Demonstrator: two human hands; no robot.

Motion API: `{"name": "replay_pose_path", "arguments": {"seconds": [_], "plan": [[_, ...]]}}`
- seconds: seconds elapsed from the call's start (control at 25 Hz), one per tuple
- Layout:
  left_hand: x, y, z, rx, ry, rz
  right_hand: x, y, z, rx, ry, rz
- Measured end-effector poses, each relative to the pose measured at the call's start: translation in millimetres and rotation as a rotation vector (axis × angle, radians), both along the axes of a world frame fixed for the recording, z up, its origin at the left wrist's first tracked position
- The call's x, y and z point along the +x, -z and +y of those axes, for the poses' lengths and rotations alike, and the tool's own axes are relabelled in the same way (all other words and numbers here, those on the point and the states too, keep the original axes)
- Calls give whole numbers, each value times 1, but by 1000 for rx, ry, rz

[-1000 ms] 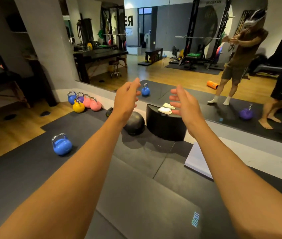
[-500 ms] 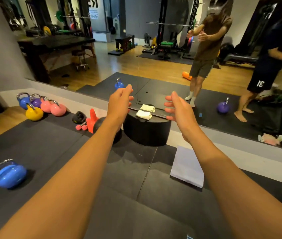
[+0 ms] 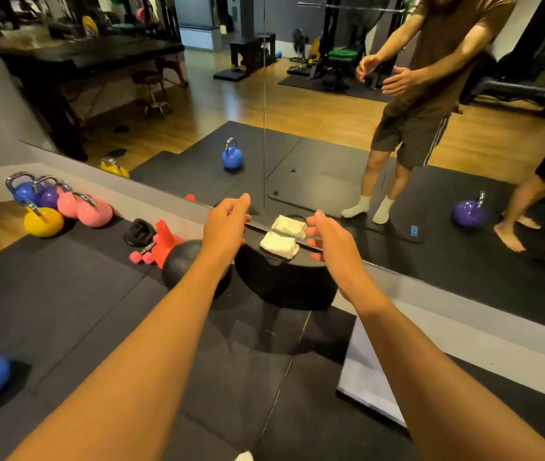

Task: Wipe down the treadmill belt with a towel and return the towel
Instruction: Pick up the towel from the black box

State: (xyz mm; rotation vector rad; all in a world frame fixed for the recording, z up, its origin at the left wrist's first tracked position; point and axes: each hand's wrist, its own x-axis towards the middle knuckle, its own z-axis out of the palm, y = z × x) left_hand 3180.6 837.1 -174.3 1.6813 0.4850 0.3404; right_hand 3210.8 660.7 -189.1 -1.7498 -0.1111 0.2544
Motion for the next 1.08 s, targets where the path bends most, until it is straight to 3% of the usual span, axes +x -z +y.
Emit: {"name": "replay_pose_path", "arguments": {"seconds": [0.56, 0.72, 0.96, 1.08], "plan": [[300, 120, 82, 26, 95, 265, 275, 119, 78, -44, 83, 242], [371, 203, 82, 160, 179, 443, 348, 186, 88, -88, 98, 412], [445, 335, 71, 49, 222, 643, 417, 295, 100, -210, 109, 599], [472, 395, 84, 106, 228, 721, 442, 348, 110, -273, 123, 667]]}}
